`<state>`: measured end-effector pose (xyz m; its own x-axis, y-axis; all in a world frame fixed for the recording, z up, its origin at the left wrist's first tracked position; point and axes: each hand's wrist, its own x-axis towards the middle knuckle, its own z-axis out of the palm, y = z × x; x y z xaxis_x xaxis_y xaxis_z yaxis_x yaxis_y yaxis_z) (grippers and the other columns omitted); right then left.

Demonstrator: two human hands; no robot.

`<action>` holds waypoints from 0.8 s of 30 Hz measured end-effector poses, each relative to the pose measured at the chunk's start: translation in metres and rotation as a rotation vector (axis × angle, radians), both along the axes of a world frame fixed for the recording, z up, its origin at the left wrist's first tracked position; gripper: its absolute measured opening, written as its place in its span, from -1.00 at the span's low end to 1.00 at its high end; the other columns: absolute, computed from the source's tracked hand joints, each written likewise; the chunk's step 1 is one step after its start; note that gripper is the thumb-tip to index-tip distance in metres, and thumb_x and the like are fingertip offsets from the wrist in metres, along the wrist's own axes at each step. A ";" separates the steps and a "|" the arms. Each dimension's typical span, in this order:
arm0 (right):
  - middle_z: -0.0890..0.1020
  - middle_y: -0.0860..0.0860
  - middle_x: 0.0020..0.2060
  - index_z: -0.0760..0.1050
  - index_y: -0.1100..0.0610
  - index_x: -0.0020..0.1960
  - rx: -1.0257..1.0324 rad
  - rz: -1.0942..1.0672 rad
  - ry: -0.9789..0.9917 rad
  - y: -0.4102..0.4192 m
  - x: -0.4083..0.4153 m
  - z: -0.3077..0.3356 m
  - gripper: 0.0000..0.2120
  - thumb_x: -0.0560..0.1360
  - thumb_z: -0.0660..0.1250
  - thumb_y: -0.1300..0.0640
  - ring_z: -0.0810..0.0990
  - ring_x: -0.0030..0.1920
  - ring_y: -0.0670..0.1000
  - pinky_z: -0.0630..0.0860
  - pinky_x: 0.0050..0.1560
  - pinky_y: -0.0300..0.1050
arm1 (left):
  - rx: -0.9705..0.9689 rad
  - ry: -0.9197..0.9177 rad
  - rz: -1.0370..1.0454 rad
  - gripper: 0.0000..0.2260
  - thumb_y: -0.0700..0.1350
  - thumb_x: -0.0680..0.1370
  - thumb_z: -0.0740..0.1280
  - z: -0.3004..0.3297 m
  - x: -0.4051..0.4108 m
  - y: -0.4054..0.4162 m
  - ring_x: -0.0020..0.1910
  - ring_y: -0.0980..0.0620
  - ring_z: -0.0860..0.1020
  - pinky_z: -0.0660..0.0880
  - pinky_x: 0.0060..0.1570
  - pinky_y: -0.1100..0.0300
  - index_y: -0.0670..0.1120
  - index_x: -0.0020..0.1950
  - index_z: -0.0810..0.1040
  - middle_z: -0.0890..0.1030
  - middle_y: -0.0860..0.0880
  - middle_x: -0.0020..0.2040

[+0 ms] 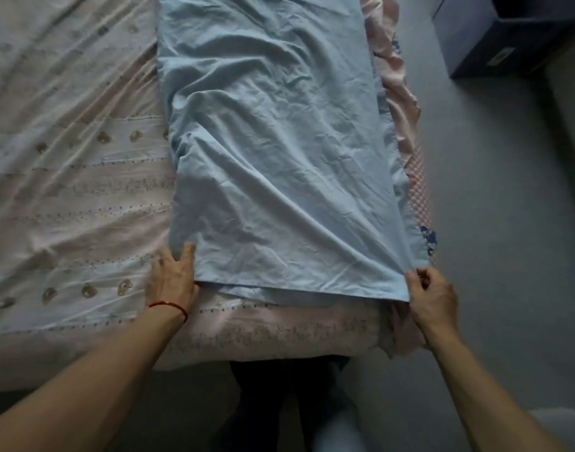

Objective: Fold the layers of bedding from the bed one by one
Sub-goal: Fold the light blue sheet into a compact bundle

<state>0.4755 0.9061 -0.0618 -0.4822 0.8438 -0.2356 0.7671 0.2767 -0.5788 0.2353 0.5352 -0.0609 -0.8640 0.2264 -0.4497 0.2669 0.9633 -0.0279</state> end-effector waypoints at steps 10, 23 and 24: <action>0.70 0.28 -0.04 0.62 0.27 0.06 0.057 -0.135 -0.038 0.029 0.012 -0.004 -0.78 0.62 0.35 0.10 0.65 -0.01 0.30 0.43 -0.07 0.00 | 0.131 0.059 -0.231 -0.73 -0.28 0.34 0.49 -0.002 -0.005 -0.017 -0.18 -0.21 0.42 0.46 -0.23 -0.10 -0.14 -0.17 0.39 0.47 -0.22 -0.21; 0.59 0.24 -0.03 0.50 0.20 -0.05 -0.079 -0.022 -0.191 0.053 -0.001 -0.025 -0.69 0.61 0.29 -0.07 0.56 -0.02 0.25 0.39 -0.06 -0.03 | 0.216 0.154 0.085 -0.60 -0.48 0.33 0.31 -0.019 -0.006 -0.010 -0.02 -0.39 0.45 0.45 -0.02 -0.23 -0.24 0.12 0.38 0.46 -0.38 0.01; 0.59 0.23 -0.05 0.49 0.21 -0.05 -0.082 0.001 -0.181 0.054 -0.001 -0.023 -0.70 0.62 0.28 -0.04 0.55 -0.05 0.23 0.35 -0.08 -0.05 | 0.249 0.154 0.067 -0.61 -0.50 0.34 0.29 -0.018 -0.007 -0.010 -0.05 -0.38 0.48 0.46 -0.05 -0.22 -0.24 0.12 0.40 0.50 -0.38 -0.02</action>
